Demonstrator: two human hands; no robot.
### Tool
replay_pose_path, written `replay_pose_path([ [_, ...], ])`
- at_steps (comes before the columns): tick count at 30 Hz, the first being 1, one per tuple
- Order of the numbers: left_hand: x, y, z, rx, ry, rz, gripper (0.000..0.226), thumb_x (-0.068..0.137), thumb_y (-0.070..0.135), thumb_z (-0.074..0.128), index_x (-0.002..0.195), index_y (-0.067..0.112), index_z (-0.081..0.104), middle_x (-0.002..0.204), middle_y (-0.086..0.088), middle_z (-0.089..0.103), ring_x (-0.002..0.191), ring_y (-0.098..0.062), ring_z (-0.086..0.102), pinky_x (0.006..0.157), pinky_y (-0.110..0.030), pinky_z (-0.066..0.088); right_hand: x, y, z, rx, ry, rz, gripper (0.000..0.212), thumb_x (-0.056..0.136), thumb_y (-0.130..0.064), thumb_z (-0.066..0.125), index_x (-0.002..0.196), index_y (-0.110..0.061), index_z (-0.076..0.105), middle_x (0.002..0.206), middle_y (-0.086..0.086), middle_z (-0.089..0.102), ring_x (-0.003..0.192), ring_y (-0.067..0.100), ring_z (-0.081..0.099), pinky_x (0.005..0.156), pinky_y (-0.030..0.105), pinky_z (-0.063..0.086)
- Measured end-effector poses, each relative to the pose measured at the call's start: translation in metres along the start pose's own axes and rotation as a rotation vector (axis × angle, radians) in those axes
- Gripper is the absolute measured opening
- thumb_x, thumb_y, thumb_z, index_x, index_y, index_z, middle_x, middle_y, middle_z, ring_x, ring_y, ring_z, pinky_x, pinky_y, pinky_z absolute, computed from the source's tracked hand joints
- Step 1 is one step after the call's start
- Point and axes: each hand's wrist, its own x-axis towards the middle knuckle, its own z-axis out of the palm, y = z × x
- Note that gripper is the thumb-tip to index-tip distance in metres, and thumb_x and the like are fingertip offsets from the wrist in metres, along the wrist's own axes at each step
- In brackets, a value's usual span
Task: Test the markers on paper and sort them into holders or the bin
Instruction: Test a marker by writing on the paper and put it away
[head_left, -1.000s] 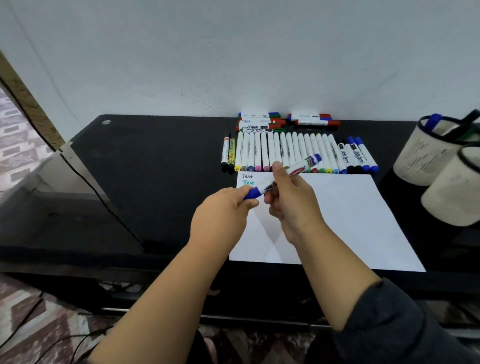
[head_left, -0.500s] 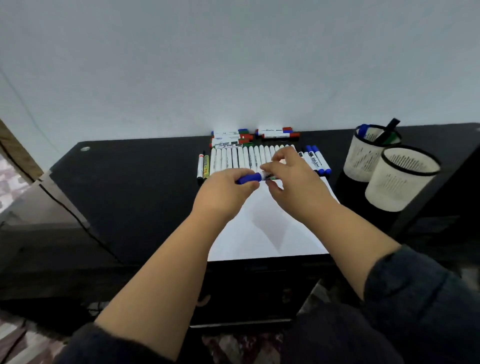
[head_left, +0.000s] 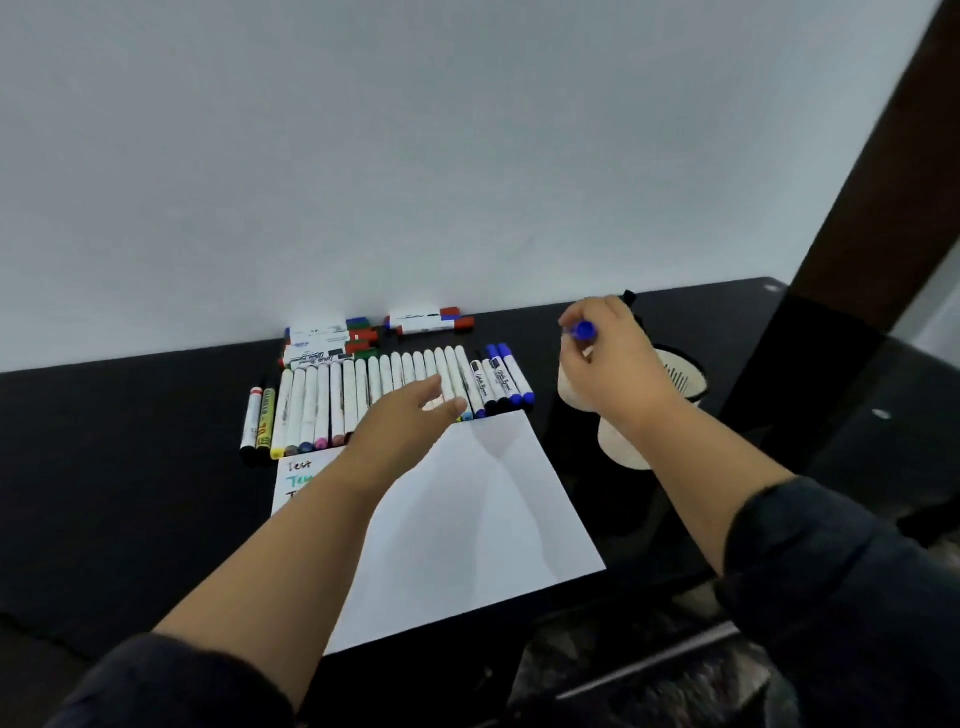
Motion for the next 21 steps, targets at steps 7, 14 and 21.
replay_pose_path([
  [7,0.056,-0.015,0.035,0.27,-0.017,-0.02,0.061,0.094,0.047,0.047,0.147,0.023,0.029,0.153,0.003,0.029,0.139,-0.018,0.028,0.11,-0.035,0.026,0.03,0.028,-0.012,-0.016,0.004,0.137,0.018,0.095,-0.013,0.047,0.113,-0.013,0.053,0.113,-0.004,0.043,0.091,0.014,0.054,0.084,0.028,0.048],
  [14,0.1,-0.037,0.045,0.562,-0.071,0.059,0.063,0.098,0.046,0.034,0.151,0.017,0.014,0.158,0.002,0.007,0.145,-0.013,0.005,0.115,-0.034,0.013,0.059,0.046,-0.007,-0.163,-0.134,0.261,0.021,0.096,-0.017,0.047,0.116,-0.009,0.045,0.099,0.007,0.054,0.085,0.021,0.057,0.071,0.033,0.047],
  [21,0.113,-0.053,0.051,0.697,-0.058,0.069,0.063,0.098,0.049,0.027,0.151,0.018,0.012,0.159,0.003,0.001,0.145,-0.014,0.001,0.116,-0.031,0.006,0.078,0.058,0.003,-0.274,-0.256,0.284,0.021,0.095,-0.026,0.052,0.108,-0.009,0.053,0.091,0.006,0.057,0.081,0.019,0.055,0.069,0.03,0.041],
])
